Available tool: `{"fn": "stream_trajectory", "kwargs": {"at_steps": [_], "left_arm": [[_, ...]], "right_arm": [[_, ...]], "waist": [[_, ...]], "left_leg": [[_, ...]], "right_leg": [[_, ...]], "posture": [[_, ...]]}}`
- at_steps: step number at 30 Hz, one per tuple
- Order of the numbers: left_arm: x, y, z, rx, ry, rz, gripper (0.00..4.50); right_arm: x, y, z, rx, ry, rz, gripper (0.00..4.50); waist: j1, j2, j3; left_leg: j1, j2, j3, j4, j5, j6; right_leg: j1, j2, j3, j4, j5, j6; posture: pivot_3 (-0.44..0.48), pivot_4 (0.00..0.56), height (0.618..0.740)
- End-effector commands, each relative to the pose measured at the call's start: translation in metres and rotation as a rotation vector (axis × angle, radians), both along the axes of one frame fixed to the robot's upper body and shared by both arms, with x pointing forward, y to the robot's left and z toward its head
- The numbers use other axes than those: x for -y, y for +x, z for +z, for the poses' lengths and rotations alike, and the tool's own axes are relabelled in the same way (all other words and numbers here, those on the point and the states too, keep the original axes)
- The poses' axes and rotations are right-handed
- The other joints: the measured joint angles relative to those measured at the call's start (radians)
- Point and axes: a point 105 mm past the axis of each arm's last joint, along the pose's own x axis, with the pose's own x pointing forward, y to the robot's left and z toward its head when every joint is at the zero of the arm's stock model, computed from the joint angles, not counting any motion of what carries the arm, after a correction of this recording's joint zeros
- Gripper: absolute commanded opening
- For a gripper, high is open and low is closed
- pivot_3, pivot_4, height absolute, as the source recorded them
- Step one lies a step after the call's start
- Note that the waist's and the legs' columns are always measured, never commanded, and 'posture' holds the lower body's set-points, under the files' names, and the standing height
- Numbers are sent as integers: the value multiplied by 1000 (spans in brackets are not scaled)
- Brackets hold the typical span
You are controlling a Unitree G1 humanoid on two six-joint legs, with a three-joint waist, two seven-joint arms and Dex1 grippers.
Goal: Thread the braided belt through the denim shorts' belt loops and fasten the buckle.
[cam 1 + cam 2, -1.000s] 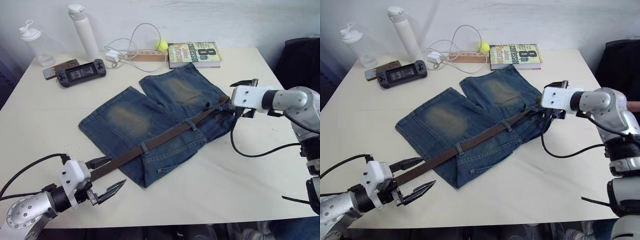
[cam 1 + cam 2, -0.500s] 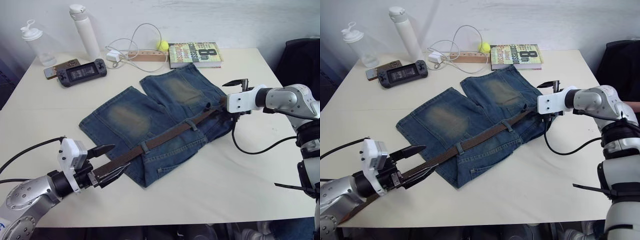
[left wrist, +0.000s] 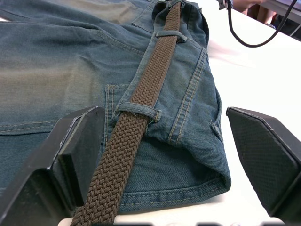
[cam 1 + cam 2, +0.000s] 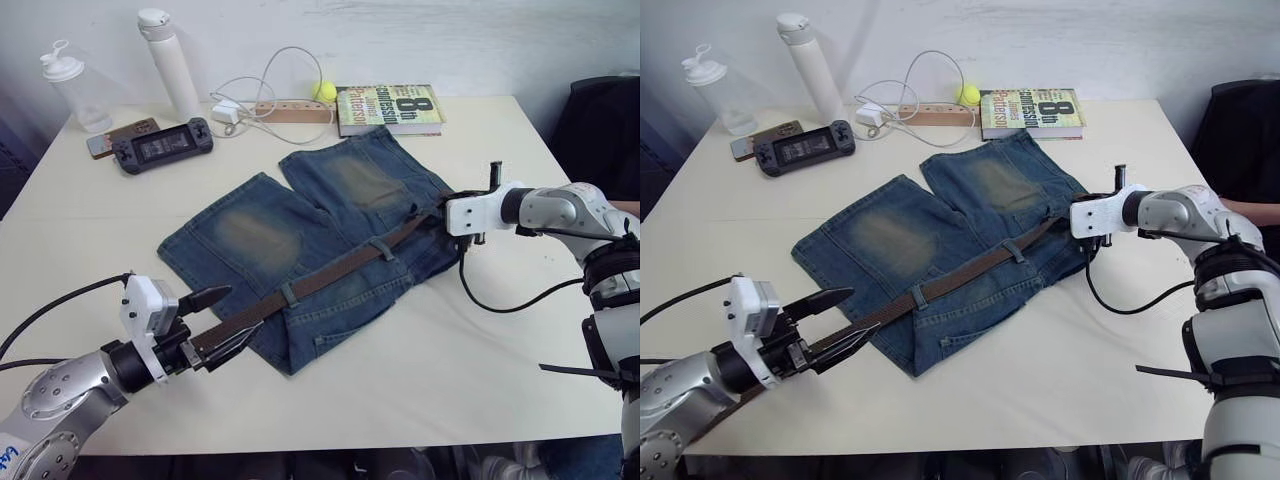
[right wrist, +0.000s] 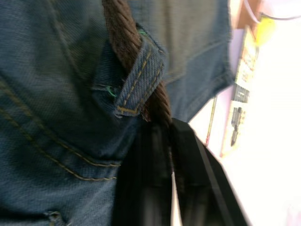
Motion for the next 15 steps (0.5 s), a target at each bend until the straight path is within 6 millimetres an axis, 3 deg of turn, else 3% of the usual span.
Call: {"fn": "stream_trajectory", "kwargs": {"at_steps": [1, 8, 12, 15], "left_arm": [[3, -1, 2, 17, 1, -3, 4500], [6, 2, -1, 9, 3, -11, 4500], [7, 4, -1, 10, -1, -15, 4500], [10, 5, -3, 4, 9, -35, 4500]], "right_arm": [[1, -2, 35, 153, 119, 22, 22], [0, 2, 38, 207, 317, -25, 22], [-13, 4, 9, 139, 196, 6, 22], [-18, 10, -4, 51, 247, -42, 22]], "waist": [[0, 0, 0], [4, 0, 0], [4, 0, 0], [-2, 0, 0]], "left_leg": [[0, 0, 0, 0, 0, 0], [0, 0, 0, 0, 0, 0], [0, 0, 0, 0, 0, 0], [0, 0, 0, 0, 0, 0]], "right_leg": [[0, 0, 0, 0, 0, 0], [0, 0, 0, 0, 0, 0], [0, 0, 0, 0, 0, 0], [0, 0, 0, 0, 0, 0]], "posture": [[0, 150, 735], [0, 150, 735], [0, 150, 735], [0, 150, 735]]}}
